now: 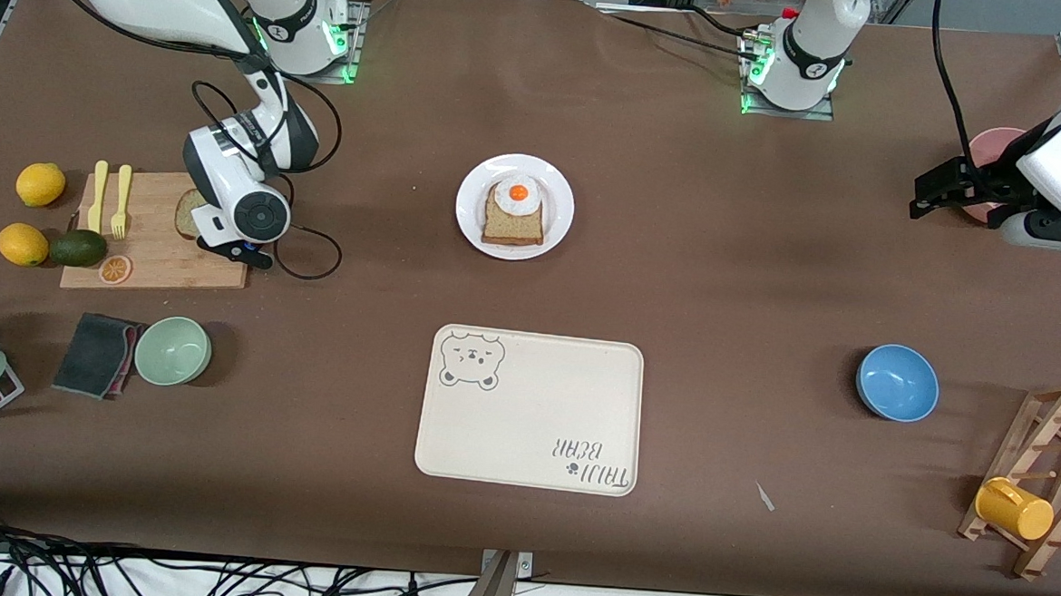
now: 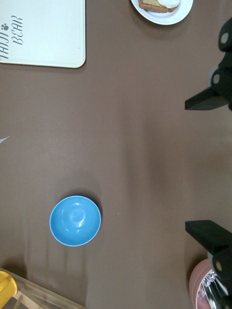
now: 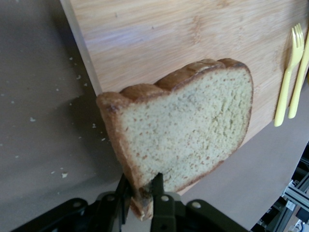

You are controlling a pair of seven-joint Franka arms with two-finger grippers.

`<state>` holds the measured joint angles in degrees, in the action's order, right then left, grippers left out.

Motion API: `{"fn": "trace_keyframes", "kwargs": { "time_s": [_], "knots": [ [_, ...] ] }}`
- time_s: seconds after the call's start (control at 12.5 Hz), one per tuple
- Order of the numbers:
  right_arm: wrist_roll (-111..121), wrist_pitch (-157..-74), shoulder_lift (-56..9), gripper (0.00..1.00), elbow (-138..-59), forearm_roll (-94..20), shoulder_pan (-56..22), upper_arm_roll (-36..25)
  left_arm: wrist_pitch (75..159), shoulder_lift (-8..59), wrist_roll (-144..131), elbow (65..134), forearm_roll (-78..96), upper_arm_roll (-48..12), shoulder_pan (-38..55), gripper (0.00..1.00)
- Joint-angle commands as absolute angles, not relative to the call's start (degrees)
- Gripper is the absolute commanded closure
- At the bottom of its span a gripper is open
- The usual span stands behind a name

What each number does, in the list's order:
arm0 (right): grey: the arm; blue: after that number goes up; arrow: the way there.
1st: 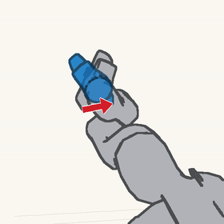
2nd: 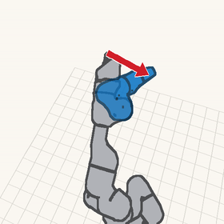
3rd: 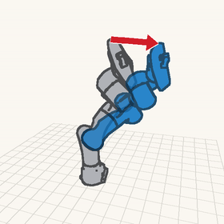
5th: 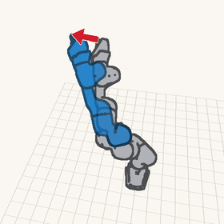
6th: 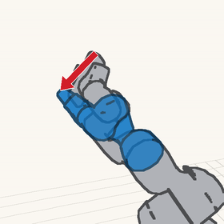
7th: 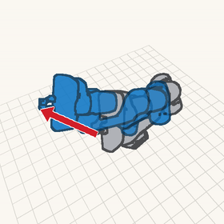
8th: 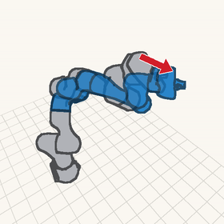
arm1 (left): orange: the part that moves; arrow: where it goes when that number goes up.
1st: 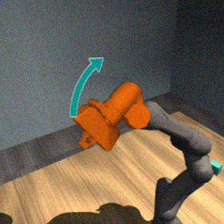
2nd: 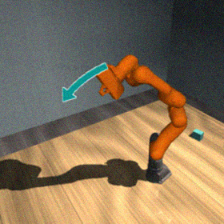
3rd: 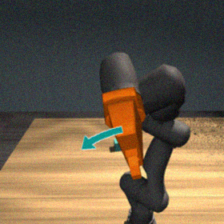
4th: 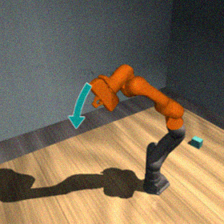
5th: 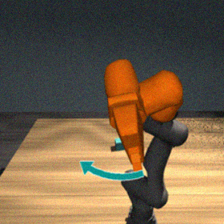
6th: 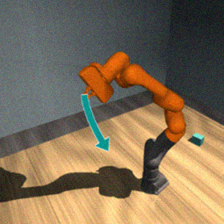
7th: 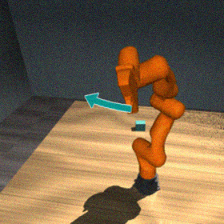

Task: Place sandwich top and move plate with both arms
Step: 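Grasp the bread slice edge with the right gripper and lift, then carry the bread slice with the right gripper over the white plate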

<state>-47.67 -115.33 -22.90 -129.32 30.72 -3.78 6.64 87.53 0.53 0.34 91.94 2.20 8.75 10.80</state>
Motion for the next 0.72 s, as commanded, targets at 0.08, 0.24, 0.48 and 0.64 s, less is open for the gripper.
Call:
{"fn": "trace_keyframes", "kwargs": {
  "time_s": [0.08,0.24,0.48,0.64],
  "knots": [
    [-49.4,-111.5,-22.5,1.00,-127.4,31.6,-3.9,7.5,86.4,1.1,-0.2,90.6,3.3,8.7,10.4,0.00],
    [-49.4,-107.4,-22.3,1.00,-124.6,31.0,-4.0,9.4,86.4,1.1,-0.1,90.6,3.3,8.7,10.1,0.00],
    [-49.4,-97.2,-22.2,1.00,-116.3,24.4,-3.9,14.4,86.4,1.2,-0.1,90.7,3.3,8.8,10.0,0.00],
    [-48.9,-93.0,-21.9,1.00,-110.4,18.7,-3.9,18.2,86.4,1.2,-0.1,90.7,3.4,8.7,9.9,0.00]
  ]
}}
